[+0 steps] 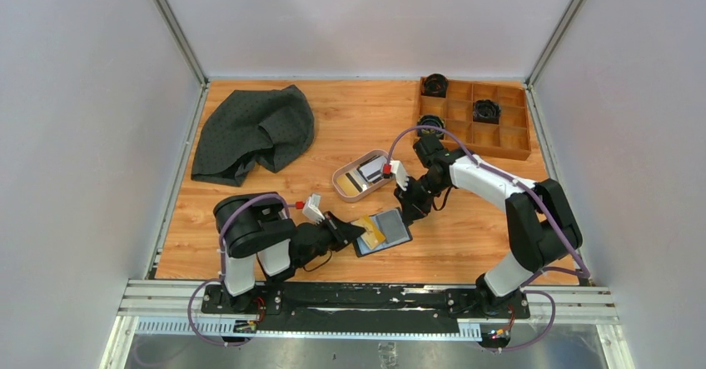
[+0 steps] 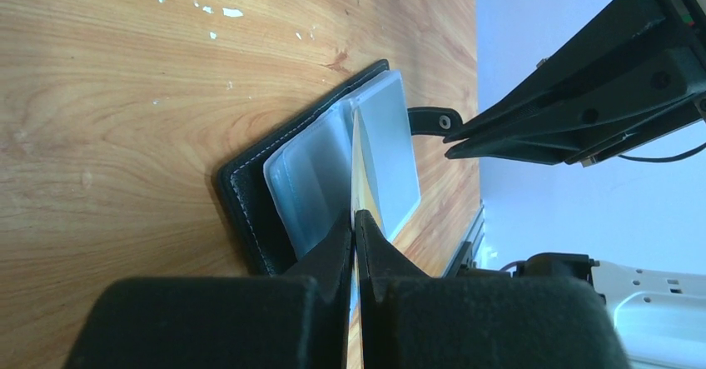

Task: Put the credit cards into the card holder
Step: Insert the credit card into the card holder.

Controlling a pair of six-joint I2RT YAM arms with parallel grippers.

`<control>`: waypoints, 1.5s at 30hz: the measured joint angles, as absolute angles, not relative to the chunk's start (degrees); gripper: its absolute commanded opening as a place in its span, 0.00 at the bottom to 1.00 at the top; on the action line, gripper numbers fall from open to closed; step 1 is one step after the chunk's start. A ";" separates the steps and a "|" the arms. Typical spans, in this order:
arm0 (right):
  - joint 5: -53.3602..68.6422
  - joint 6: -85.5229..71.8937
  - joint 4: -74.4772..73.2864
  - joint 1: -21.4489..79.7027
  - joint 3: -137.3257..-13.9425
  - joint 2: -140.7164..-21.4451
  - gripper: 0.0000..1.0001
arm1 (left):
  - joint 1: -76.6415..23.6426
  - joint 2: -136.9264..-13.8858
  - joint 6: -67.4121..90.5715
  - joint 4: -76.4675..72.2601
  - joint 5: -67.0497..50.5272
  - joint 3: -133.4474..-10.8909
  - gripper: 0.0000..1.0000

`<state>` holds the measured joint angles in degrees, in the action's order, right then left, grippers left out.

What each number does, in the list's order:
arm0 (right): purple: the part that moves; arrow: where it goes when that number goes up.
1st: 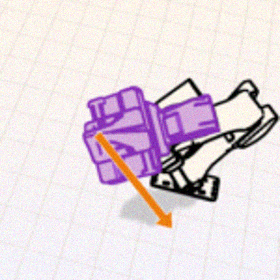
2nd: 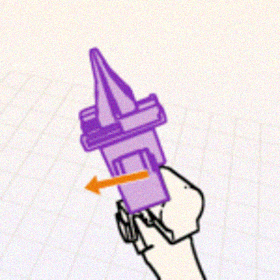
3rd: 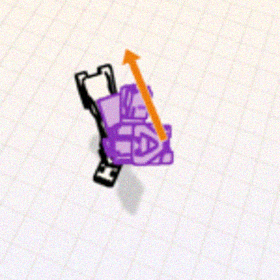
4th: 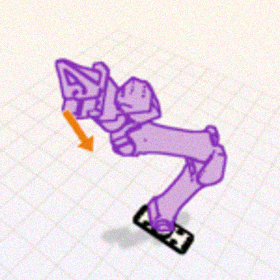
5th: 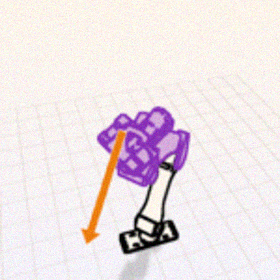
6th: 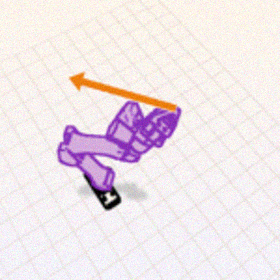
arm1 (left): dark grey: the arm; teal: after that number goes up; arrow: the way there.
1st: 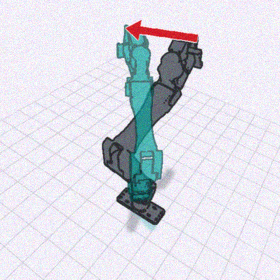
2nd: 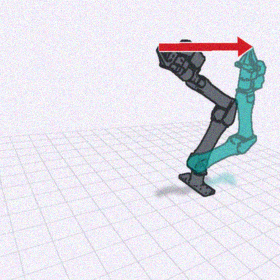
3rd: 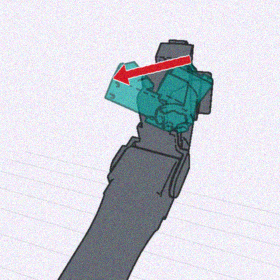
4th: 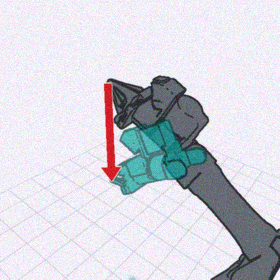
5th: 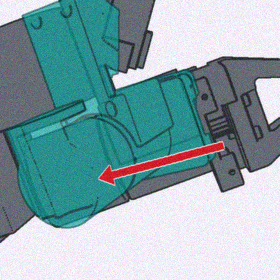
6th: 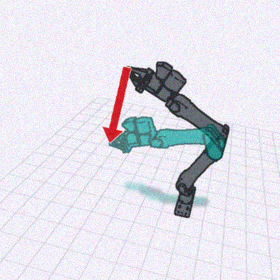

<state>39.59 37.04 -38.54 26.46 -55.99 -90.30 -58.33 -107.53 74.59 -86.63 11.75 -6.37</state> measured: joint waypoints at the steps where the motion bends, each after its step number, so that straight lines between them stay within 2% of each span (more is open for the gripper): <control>1: 39.51 37.04 -38.54 26.46 -55.99 -90.30 0.13 | -58.33 -107.68 74.63 -86.70 11.75 -6.37 0.00; 28: 38.48 36.14 -38.57 26.48 -55.99 -95.90 0.14 | -58.33 -110.13 75.79 -86.70 11.55 -8.32 0.00; 45: 38.46 35.94 -38.59 26.48 -56.03 -96.07 0.14 | -58.33 -100.27 71.07 -76.38 12.69 -8.73 0.00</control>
